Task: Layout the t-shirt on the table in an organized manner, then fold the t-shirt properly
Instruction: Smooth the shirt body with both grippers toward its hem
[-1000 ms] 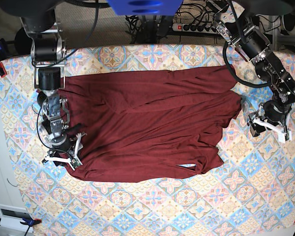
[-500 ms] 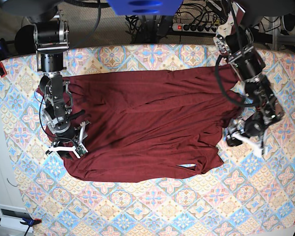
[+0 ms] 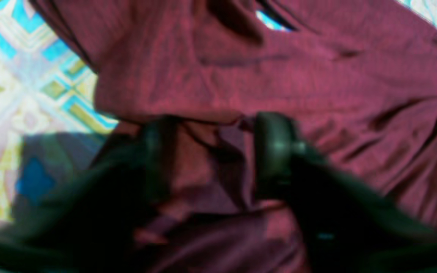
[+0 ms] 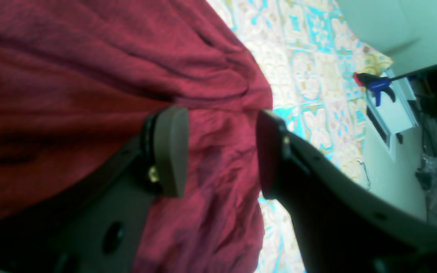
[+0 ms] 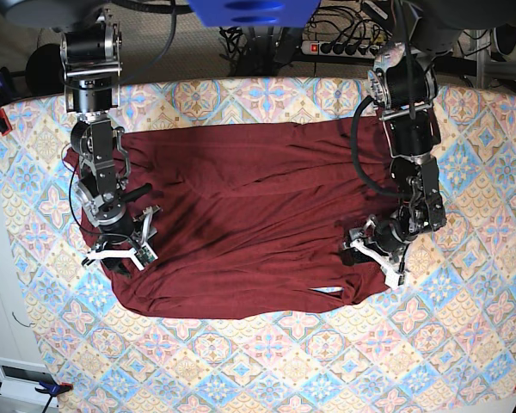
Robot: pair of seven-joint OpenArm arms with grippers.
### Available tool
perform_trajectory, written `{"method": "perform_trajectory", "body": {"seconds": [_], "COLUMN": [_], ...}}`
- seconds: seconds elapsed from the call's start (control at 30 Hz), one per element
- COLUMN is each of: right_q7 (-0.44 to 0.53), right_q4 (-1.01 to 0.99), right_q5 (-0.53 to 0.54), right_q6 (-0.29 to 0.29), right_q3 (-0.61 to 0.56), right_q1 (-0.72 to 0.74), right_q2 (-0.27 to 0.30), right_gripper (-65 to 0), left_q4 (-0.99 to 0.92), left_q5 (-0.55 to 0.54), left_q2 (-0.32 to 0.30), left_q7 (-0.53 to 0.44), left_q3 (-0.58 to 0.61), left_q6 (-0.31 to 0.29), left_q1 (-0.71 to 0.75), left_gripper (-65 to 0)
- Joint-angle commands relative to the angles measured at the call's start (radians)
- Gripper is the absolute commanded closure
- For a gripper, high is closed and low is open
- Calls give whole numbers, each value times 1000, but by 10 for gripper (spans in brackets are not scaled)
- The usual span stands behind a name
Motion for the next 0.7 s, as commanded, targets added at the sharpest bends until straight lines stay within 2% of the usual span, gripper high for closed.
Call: {"method": "perform_trajectory", "body": {"seconds": [0.0,0.07,0.1,0.27,0.5,0.67], "right_q7": [19,19,18,18,18,18], "right_q4": [20,20,20,18,9,7], "right_q5": [3,3,3,3,3,3], "right_q6": [-11,-11,-11,-11,-10,-10], "right_q3": [5,5,5,3,2,2], "right_q1": [23,23,23,23,23,23], "right_q2": [11,11,11,11,8,8], "right_gripper": [-278,-278,-278,-278,-278,-278], "left_q4": [-1,-1,-1,-1,-1,0], "left_q5": [5,5,5,-2,-5,-5], "left_q2": [-6,-10,-24,-96,-177,-184], "left_q7": [17,-23,-38,-106,-156,-155], "left_q3": [4,0,0,-1,-3,-3], "left_q6": [1,2,7,103,113,113], "left_q1": [-13,-10,-7,-6,-16,-49], "left_gripper": [-136,-15,0,0,0,0]}}
